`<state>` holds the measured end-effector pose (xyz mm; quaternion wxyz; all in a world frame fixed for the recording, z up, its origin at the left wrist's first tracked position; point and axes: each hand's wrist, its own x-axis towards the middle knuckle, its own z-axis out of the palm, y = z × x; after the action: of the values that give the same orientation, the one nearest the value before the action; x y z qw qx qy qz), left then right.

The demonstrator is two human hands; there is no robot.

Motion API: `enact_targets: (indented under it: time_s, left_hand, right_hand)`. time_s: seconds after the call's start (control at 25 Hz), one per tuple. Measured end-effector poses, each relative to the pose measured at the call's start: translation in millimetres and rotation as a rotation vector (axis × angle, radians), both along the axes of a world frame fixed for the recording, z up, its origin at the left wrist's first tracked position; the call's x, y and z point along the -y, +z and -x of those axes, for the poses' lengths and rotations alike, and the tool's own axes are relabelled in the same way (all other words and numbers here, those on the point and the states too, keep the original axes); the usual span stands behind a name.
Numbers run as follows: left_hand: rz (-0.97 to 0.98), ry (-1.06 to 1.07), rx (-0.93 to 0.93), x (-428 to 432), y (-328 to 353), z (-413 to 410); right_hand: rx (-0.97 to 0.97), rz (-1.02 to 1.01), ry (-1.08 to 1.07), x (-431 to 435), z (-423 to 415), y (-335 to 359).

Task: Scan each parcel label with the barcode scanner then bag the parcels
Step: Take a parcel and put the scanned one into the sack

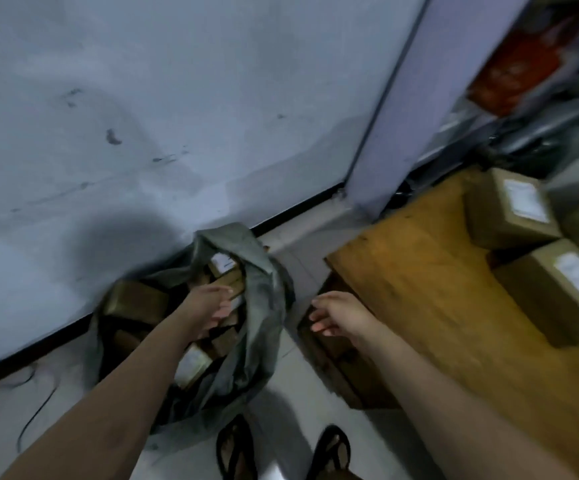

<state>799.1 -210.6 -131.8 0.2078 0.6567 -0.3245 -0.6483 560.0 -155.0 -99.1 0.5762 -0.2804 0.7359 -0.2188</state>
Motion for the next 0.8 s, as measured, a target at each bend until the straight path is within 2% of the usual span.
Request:
enact_targets:
  time_s: [0.24,0.36,0.52,0.68,0.8]
  left_hand:
    - [0.121,-0.366,-0.04,-4,38,214]
    - [0.153,-0.469,-0.051,-27,54,326]
    - [0.198,-0.543,0.021,-74,60,470]
    - [0.048,-0.543,0.063,-100,59,543]
    - [-0.071,-0.515,-0.007,-104,56,580]
  right_hand:
    - [-0.042,0.184,-0.385,-72,172,41]
    - [-0.081,0.234,-0.527,-127,261,56]
    - [-0.116,0.248,-0.73,-203,376,55]
    - [-0.092,0.157,-0.832,-232,436,36]
    - [-0.021,0.134,-0.876,-226,460,26]
